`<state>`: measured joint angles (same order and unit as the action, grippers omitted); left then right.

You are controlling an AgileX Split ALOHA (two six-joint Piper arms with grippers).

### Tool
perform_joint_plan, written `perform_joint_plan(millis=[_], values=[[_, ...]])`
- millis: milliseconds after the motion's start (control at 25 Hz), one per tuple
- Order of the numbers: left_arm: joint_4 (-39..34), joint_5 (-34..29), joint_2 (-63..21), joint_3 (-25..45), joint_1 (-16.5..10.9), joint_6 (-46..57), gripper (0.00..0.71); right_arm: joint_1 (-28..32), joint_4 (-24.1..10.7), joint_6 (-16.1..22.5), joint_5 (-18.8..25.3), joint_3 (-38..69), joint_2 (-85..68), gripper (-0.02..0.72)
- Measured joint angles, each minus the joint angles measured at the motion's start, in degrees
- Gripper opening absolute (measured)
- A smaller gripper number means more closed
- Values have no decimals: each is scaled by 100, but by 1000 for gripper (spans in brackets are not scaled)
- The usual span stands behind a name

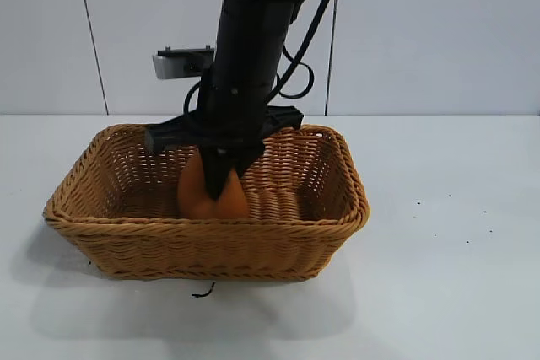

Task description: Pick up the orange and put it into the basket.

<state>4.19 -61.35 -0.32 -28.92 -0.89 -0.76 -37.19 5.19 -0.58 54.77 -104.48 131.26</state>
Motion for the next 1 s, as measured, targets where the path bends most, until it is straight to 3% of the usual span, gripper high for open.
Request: perform_joint_plan(millis=[80, 240, 320, 640, 1000], values=[[0, 0, 0, 0, 0, 0, 696, 0, 20, 0, 0, -5, 8, 175], [0, 0, 0, 0, 0, 0, 696, 0, 48, 0, 39, -11, -11, 521], [0, 0, 0, 0, 0, 0, 696, 0, 31, 58, 177, -83, -99, 596], [0, 0, 0, 0, 0, 0, 696, 73, -340, 174, 1376, -1456, -303, 631], [0, 0, 0, 0, 0, 0, 696, 1264, -565, 236, 1479, -1761, -340, 631]])
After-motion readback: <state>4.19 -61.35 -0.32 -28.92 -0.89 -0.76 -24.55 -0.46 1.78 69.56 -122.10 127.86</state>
